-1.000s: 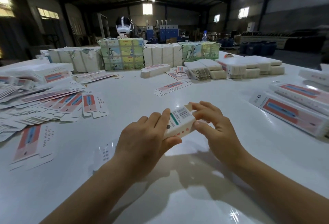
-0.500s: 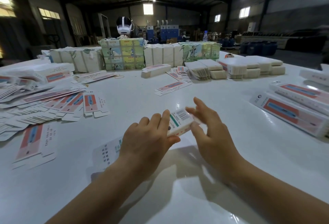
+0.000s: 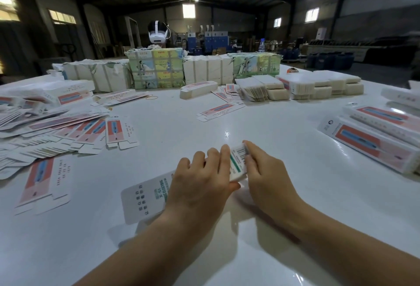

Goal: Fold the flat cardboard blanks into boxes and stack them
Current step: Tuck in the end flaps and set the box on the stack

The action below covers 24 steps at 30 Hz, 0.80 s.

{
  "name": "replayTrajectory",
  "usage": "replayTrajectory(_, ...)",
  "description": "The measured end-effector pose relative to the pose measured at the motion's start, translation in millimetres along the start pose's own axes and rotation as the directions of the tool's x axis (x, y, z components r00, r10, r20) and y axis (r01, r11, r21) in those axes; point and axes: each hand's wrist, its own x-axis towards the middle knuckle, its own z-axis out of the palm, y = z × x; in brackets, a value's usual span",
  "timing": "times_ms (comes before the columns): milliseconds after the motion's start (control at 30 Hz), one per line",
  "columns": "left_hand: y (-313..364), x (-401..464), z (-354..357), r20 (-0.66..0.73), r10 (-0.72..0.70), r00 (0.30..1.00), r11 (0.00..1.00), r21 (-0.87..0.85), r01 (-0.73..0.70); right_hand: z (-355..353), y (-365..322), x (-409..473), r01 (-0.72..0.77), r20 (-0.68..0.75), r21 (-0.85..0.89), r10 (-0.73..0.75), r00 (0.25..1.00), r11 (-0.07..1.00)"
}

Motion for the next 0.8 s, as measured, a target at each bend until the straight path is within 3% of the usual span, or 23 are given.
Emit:
replayTrajectory(100,2.1,0.2,-1.8,0.000,-0.037,0.999,0.999,-0.001,0.037,2.1,1.1,-1.2,0.004,0.049,0.006,-0.005,0.999,1.000)
replayTrajectory(167,-0.3,-0.4,-3.2,0.000,-0.057,0.998,0.998,-0.017,0.057,1.2,-4.2,-0.3,-0.103,0.070,0.269,0.087,0.994,0.958)
replayTrajectory(267,-5.8,-1.9,-3.6,0.025,-0.056,0.998,0.998,-0.022,0.057,-7.5,-9.2,9.9,-0.391,0.246,0.716,0.316,0.916,0.577)
replayTrajectory(333,-7.9,-1.7,-3.9,0.039,-0.059,0.998,0.998,-0.029,0.060,-12.4,-7.9,14.0,-0.458,0.330,0.805,0.356,0.874,0.378)
replayTrajectory(400,-8.9,-0.9,-3.9,0.045,-0.061,0.997,0.997,-0.039,0.063,-13.9,-7.7,14.9,-0.480,0.375,0.829,0.350,0.858,0.288)
replayTrajectory(467,-10.0,-0.4,-3.4,0.036,-0.056,0.998,0.997,-0.051,0.058,-13.0,-6.9,14.5,-0.483,0.389,0.831,0.331,0.859,0.276)
replayTrajectory(633,-15.3,-2.7,0.1,0.013,-0.023,1.000,0.993,-0.112,0.024,-12.7,-4.6,12.0,-0.426,0.332,0.791,0.277,0.902,0.439)
replayTrajectory(800,-23.7,-4.6,2.5,-0.056,0.019,0.998,0.990,-0.141,-0.027,-16.0,-6.5,11.6,-0.427,0.367,0.789,0.220,0.904,0.441)
